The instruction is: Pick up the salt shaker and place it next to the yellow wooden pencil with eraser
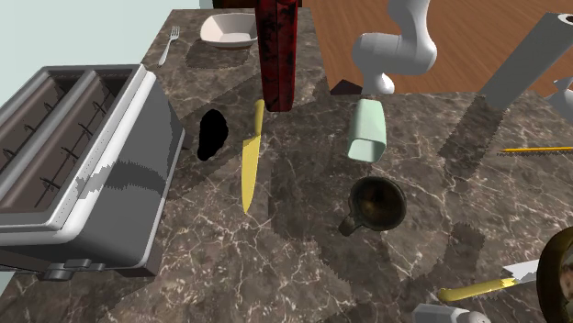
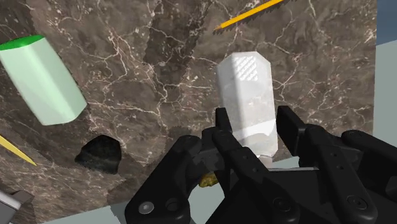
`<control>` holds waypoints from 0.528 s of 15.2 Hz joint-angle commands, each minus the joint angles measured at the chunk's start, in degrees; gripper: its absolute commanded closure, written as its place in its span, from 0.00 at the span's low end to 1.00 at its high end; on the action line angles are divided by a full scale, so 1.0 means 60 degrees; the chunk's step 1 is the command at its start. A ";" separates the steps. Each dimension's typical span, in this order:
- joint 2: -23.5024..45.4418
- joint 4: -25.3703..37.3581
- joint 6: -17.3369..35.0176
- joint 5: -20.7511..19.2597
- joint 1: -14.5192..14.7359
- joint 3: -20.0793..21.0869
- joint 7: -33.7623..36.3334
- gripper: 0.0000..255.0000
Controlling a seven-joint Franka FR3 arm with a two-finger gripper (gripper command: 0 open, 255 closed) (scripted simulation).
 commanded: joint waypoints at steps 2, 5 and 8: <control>-0.0197 0.0069 -0.0198 0.0222 0.0160 0.0476 0.0637 1.00; -0.0248 0.0313 -0.0411 0.0407 0.0260 0.1019 0.1300 1.00; -0.0209 0.0657 -0.0619 0.0567 0.0303 0.1626 0.1994 1.00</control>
